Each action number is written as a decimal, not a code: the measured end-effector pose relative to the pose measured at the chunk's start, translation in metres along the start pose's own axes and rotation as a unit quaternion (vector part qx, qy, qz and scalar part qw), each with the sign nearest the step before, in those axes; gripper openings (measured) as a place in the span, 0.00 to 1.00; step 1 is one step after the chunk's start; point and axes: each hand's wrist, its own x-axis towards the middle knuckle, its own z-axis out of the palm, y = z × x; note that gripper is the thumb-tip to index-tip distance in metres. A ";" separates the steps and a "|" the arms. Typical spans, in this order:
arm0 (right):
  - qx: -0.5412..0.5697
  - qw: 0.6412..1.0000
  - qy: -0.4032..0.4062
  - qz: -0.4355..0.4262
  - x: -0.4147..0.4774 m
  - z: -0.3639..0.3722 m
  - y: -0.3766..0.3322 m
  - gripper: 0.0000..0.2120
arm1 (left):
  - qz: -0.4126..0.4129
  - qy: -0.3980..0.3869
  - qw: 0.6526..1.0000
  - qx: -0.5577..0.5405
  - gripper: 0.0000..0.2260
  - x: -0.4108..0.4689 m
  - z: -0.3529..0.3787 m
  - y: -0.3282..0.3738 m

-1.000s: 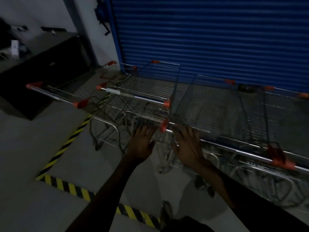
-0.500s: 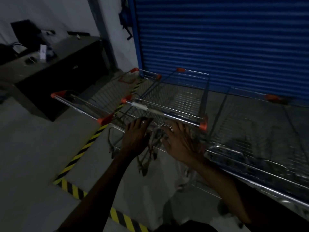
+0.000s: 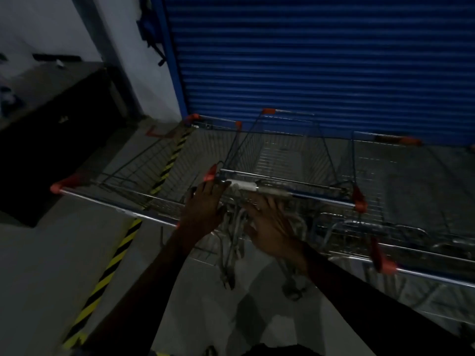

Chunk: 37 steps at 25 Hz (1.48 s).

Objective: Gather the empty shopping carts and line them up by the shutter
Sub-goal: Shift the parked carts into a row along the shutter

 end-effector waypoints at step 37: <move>0.020 0.996 -0.077 -0.027 0.148 0.102 -0.150 0.22 | -0.253 -0.121 0.960 0.003 0.27 -0.035 -0.031 -0.251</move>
